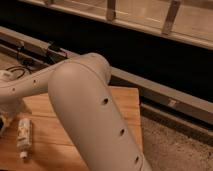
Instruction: Place the bottle in the ceramic bowl
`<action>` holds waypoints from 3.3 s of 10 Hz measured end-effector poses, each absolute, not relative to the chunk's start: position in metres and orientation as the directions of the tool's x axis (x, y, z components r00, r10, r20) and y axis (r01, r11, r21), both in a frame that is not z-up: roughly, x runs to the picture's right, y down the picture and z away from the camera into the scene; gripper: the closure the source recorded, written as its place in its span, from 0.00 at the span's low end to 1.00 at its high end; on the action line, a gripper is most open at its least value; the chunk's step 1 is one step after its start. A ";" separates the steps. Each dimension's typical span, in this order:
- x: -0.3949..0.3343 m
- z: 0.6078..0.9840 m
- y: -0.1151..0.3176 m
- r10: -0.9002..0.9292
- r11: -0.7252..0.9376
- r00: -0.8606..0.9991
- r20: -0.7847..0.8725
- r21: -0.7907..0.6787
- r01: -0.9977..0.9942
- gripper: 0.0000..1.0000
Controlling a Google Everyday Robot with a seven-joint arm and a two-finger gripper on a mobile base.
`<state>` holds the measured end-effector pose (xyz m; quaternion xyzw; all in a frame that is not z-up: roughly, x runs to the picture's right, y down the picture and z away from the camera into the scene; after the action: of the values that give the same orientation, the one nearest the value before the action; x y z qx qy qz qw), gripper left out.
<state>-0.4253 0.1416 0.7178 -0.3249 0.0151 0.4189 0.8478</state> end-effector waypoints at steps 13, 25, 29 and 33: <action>-0.450 0.762 0.203 0.642 0.333 0.672 -0.369 -0.655 -0.678 0.35; -0.473 0.774 0.236 0.551 0.400 0.744 -0.379 -0.662 -0.633 0.85; -0.467 0.745 0.197 0.620 0.420 0.731 -0.285 -0.665 -0.617 1.00; -0.458 0.689 0.127 0.654 0.509 0.734 -0.180 -0.613 -0.604 1.00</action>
<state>-0.4580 0.1274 0.6892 -0.3376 -0.0372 0.3626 0.8678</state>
